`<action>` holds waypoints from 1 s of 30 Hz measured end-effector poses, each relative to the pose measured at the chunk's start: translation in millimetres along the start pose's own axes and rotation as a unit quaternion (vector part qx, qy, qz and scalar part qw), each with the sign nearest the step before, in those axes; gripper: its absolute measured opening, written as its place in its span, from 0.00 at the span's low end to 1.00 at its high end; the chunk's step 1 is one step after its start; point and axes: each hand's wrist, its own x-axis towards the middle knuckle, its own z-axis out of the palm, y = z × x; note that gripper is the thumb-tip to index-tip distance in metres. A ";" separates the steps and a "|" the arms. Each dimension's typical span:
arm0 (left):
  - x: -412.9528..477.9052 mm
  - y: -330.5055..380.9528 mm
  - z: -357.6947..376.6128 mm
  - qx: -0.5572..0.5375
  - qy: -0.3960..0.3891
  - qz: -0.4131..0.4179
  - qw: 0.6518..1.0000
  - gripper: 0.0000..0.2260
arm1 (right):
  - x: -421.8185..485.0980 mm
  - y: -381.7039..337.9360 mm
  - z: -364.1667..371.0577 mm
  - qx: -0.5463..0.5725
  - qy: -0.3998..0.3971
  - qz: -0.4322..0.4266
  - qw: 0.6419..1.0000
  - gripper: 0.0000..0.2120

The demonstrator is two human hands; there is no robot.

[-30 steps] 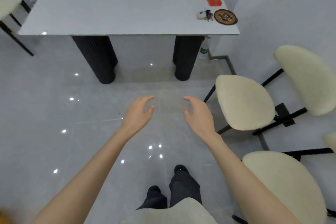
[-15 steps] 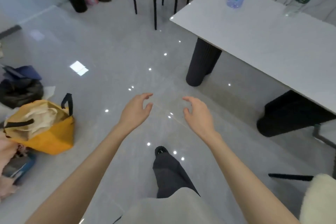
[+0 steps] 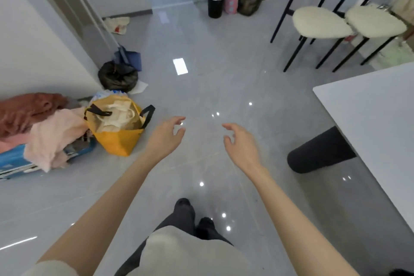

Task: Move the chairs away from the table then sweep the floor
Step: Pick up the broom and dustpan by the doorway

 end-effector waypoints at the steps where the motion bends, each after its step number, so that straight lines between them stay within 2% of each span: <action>1: 12.1 -1.5 -4.8 -0.006 0.013 -0.009 1.000 0.18 | 18.4 -4.5 -0.8 -0.008 -0.009 -0.012 1.000 0.18; 9: 140.3 -14.1 -41.2 -0.067 0.073 -0.055 0.994 0.17 | 177.8 -45.7 -1.7 -0.034 -0.049 -0.084 0.995 0.18; 21: 375.0 19.0 -119.4 -0.103 0.120 -0.067 0.985 0.16 | 421.1 -118.6 -39.9 -0.046 -0.057 -0.114 0.991 0.18; 30: 531.1 32.3 -145.6 -0.102 0.156 -0.096 0.978 0.16 | 600.1 -147.2 -48.5 -0.029 -0.105 -0.151 0.983 0.18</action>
